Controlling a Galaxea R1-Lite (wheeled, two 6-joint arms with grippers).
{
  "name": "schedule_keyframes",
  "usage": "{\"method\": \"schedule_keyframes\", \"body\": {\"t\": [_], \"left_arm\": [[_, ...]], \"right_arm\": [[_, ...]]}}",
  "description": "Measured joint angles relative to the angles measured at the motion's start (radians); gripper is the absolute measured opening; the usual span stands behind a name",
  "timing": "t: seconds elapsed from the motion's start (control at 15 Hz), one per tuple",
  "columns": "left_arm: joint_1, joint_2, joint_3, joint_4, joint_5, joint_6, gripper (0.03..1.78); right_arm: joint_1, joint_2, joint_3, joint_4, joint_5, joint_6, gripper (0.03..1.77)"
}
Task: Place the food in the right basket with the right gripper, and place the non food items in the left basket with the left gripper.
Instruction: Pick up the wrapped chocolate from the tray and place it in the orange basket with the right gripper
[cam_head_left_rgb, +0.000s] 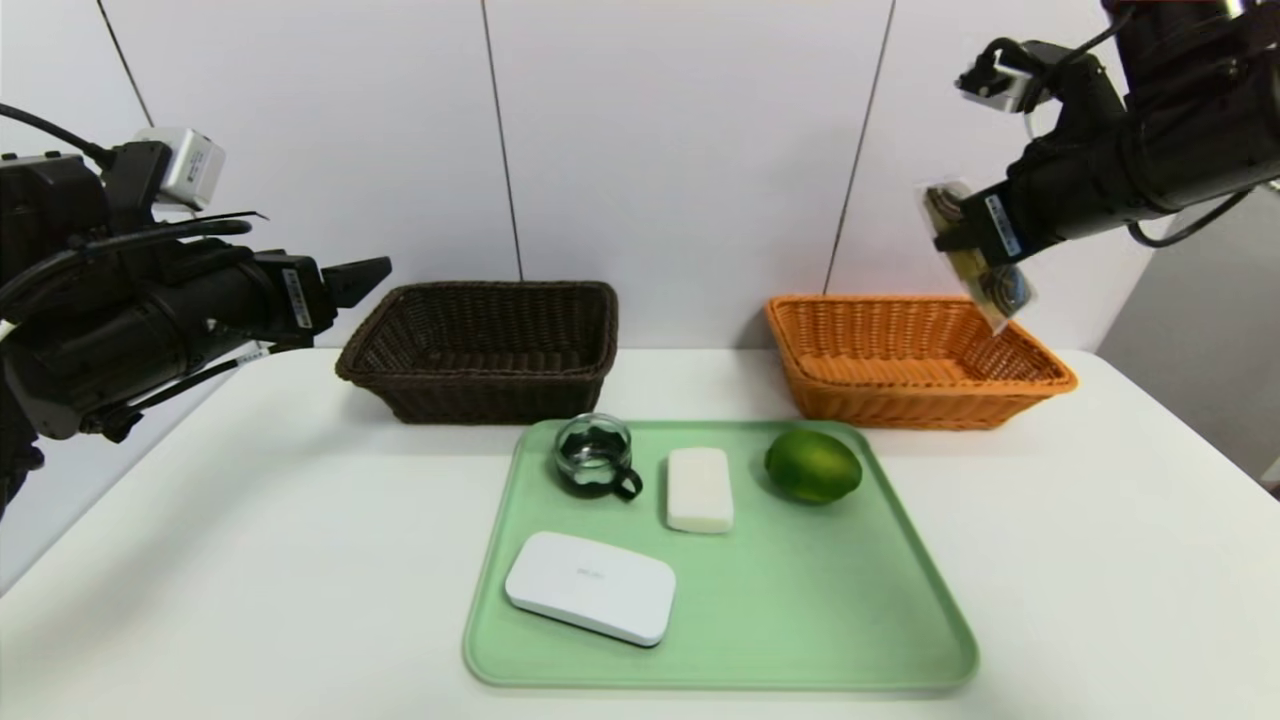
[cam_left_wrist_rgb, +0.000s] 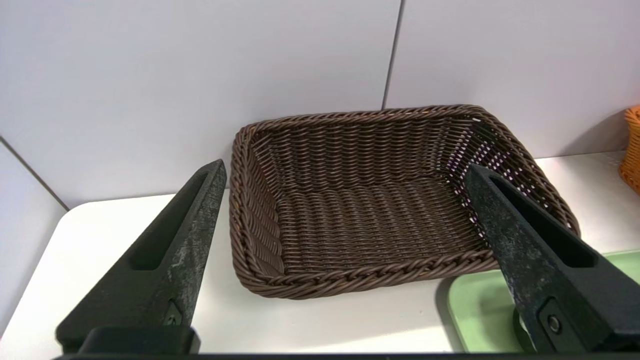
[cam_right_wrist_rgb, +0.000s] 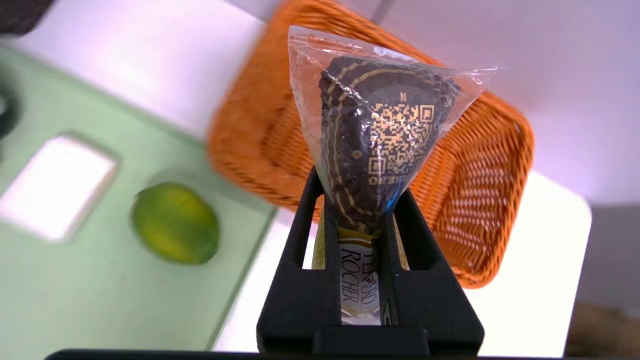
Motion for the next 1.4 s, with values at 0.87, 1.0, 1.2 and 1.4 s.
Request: {"method": "schedule_keyframes", "body": {"t": [0.87,1.0,1.2,1.4], "left_arm": [[-0.001,0.067,0.008,-0.071,0.002,-0.025,1.69],[-0.001,0.074,0.007,-0.073,0.002,-0.026,1.69],[-0.001,0.078,0.008,-0.073,0.002,-0.026,1.69],[-0.001,0.079,0.009,-0.072,0.002,-0.026,1.69]], "right_arm": [[-0.198,0.322,0.002,-0.325,-0.033,0.071,0.24],[-0.197,0.347,0.007,-0.326,-0.033,0.073,0.24],[-0.195,0.37,0.008,-0.326,-0.035,0.073,0.24],[-0.196,0.383,0.008,-0.326,-0.052,0.075,0.24]]}}
